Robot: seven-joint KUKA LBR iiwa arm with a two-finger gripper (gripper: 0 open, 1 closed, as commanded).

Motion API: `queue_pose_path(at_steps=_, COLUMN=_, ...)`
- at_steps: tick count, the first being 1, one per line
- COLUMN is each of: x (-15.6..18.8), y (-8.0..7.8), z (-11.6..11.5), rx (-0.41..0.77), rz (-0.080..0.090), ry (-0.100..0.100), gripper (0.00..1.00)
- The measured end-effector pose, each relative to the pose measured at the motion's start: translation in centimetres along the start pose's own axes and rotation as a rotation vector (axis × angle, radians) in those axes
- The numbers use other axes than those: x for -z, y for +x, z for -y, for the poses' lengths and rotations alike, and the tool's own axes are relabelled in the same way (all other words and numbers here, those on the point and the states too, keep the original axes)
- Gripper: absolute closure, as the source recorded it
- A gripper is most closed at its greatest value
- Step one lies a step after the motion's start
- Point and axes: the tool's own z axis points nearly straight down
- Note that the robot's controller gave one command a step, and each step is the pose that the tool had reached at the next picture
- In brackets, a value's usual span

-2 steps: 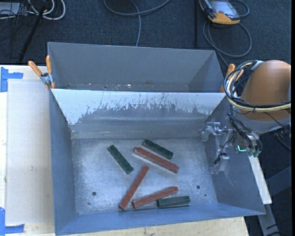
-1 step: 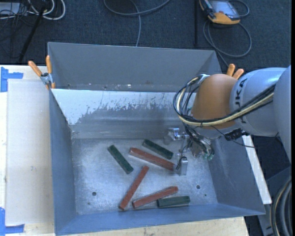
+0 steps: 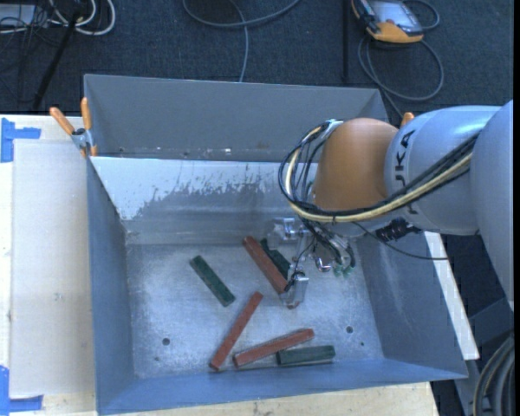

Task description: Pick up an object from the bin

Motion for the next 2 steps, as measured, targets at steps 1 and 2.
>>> queue_pose_path(at_steps=1, x=-0.2, y=1.0, z=2.0, rx=-0.116, rz=-0.005, ry=0.003, gripper=0.00)
queue_pose_path(at_steps=2, x=-3.1, y=2.0, z=1.1, rx=-0.340, rz=-0.001, ry=0.004, gripper=0.00)
